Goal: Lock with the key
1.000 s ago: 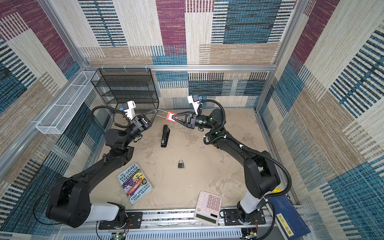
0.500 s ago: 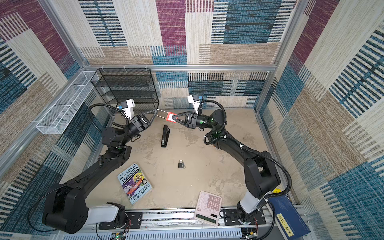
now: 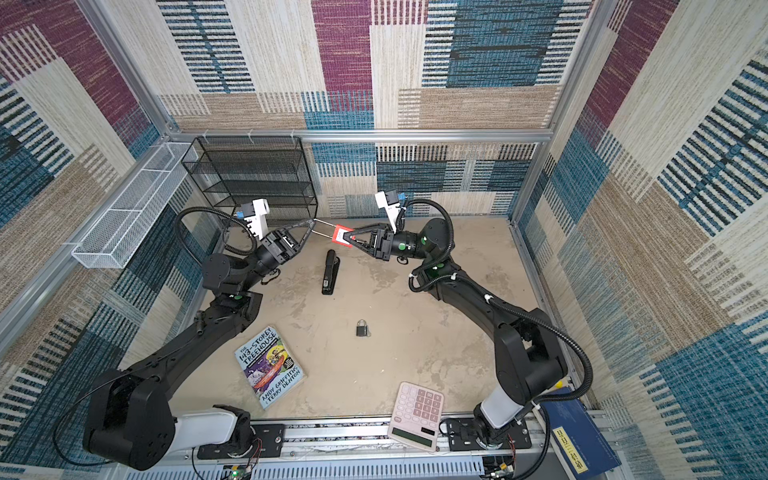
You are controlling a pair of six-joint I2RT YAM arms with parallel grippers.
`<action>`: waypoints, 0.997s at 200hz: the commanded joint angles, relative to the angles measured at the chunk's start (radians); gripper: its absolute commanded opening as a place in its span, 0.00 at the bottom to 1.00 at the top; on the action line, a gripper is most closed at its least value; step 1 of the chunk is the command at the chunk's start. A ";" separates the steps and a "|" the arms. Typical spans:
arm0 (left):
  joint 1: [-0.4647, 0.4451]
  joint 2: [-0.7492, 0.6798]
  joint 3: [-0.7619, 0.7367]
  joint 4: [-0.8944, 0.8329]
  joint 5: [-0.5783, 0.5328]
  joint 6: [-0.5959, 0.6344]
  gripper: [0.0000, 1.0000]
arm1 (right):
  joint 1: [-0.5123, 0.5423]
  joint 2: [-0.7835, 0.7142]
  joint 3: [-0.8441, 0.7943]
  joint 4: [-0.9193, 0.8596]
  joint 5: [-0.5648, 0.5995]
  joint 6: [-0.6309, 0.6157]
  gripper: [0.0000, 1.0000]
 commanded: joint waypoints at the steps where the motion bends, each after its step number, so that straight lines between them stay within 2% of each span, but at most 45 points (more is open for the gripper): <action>1: -0.004 -0.003 -0.007 -0.008 0.046 -0.018 0.08 | 0.011 -0.017 0.020 -0.046 0.061 -0.127 0.06; 21: -0.004 -0.001 -0.007 0.002 0.043 -0.025 0.08 | 0.013 -0.032 0.023 -0.093 0.096 -0.163 0.06; 53: -0.005 0.007 -0.008 0.015 0.046 -0.036 0.08 | 0.016 -0.027 0.024 -0.086 0.093 -0.146 0.05; 64: -0.005 0.007 -0.011 0.014 0.049 -0.031 0.08 | 0.016 -0.014 0.027 -0.059 0.070 -0.112 0.05; 95: -0.005 0.009 -0.012 0.012 0.065 -0.006 0.08 | 0.016 0.039 0.025 0.161 -0.011 0.113 0.04; 111: -0.005 0.011 -0.012 0.006 0.077 0.011 0.08 | 0.015 0.052 0.027 0.212 -0.020 0.167 0.04; 157: -0.005 0.016 -0.012 0.027 0.111 0.017 0.09 | 0.014 0.073 0.052 0.305 -0.045 0.259 0.04; 199: -0.005 0.012 -0.007 0.013 0.117 0.025 0.10 | 0.014 0.060 0.058 0.282 -0.046 0.251 0.03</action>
